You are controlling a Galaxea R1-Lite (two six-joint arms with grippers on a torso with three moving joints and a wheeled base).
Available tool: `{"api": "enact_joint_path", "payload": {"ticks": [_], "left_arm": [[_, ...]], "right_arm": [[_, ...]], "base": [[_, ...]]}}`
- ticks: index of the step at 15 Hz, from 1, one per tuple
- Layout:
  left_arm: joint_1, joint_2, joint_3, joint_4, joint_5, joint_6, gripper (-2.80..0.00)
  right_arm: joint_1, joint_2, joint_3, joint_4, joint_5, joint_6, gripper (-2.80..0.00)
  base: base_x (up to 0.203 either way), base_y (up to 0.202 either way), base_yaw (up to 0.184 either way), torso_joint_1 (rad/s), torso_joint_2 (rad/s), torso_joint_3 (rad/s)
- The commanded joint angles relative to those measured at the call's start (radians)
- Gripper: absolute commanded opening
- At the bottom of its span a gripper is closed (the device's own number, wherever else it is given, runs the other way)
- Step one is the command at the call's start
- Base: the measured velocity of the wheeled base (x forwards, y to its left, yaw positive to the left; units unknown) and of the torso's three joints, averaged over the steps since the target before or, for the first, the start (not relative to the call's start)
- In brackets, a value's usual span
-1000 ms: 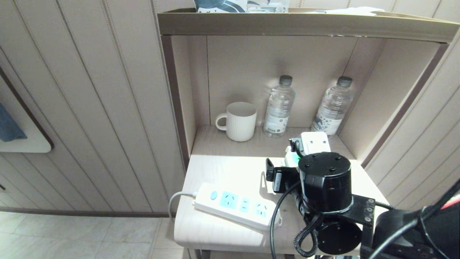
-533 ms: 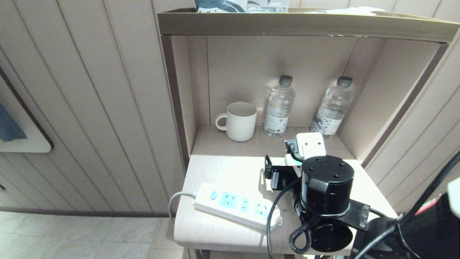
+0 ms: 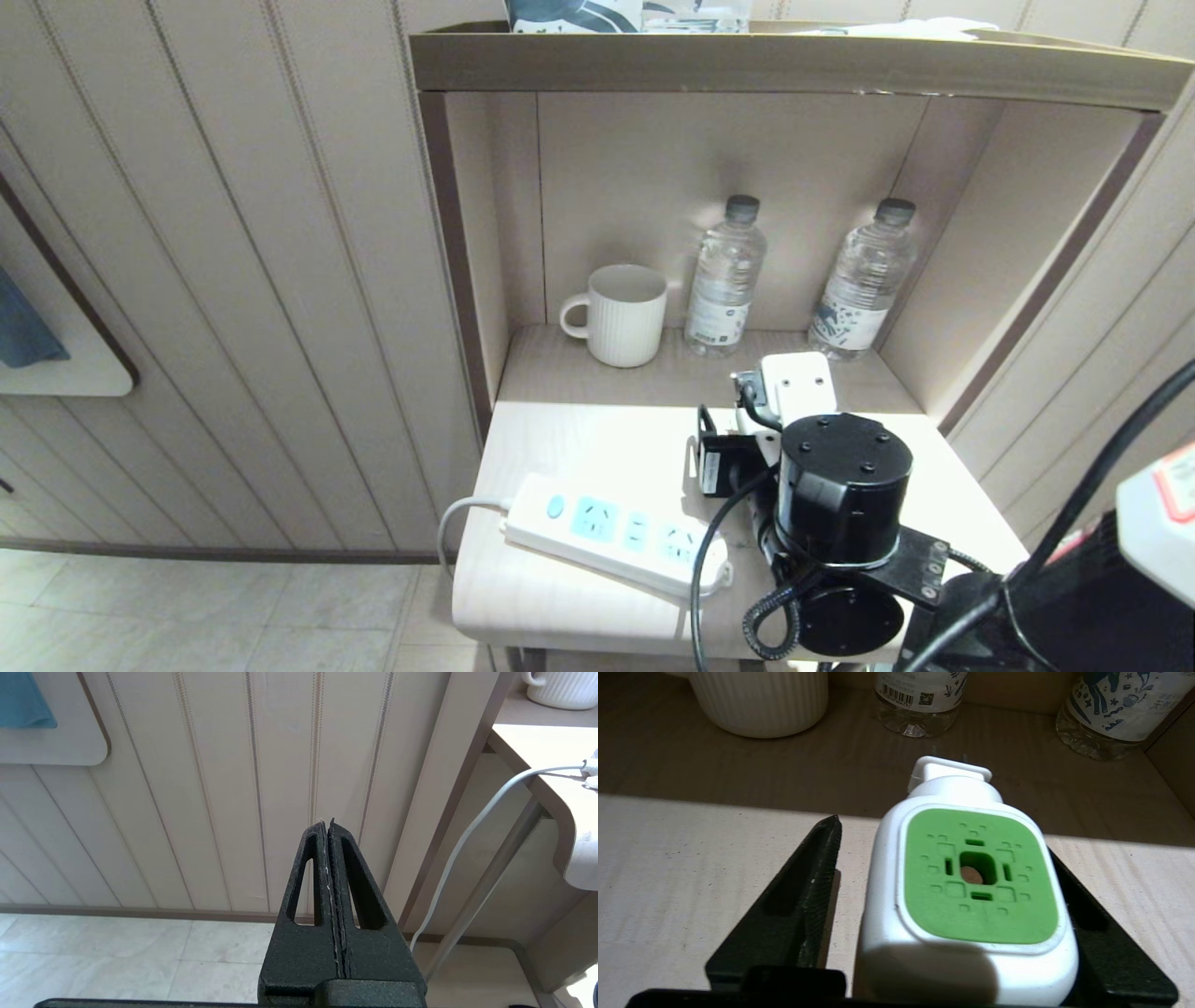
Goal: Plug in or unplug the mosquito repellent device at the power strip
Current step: Pick up the mosquito repellent liquid, then insert the plug into the socket
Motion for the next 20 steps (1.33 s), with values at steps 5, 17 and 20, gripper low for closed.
{"api": "enact_joint_path", "payload": {"ticks": [5,17,20], "left_arm": [[0.000,0.000,0.000,-0.002,0.000,0.000,-2.80],[0.000,0.000,0.000,0.000,0.000,0.000,-2.80],[0.000,0.000,0.000,0.000,0.000,0.000,-2.80]], "right_arm": [[-0.024,0.007,-0.005,-0.006,-0.004,0.000,-2.80],[0.006,-0.224,-0.195,0.319,-0.088,-0.150,-2.80],[0.054,-0.240,-0.331,0.504,-0.101,-0.143,-2.80]], "base": [[0.000,0.000,0.000,0.000,0.00,0.000],[0.000,0.000,0.000,0.000,0.00,0.000],[0.000,0.000,0.000,0.000,0.00,0.000]]}}
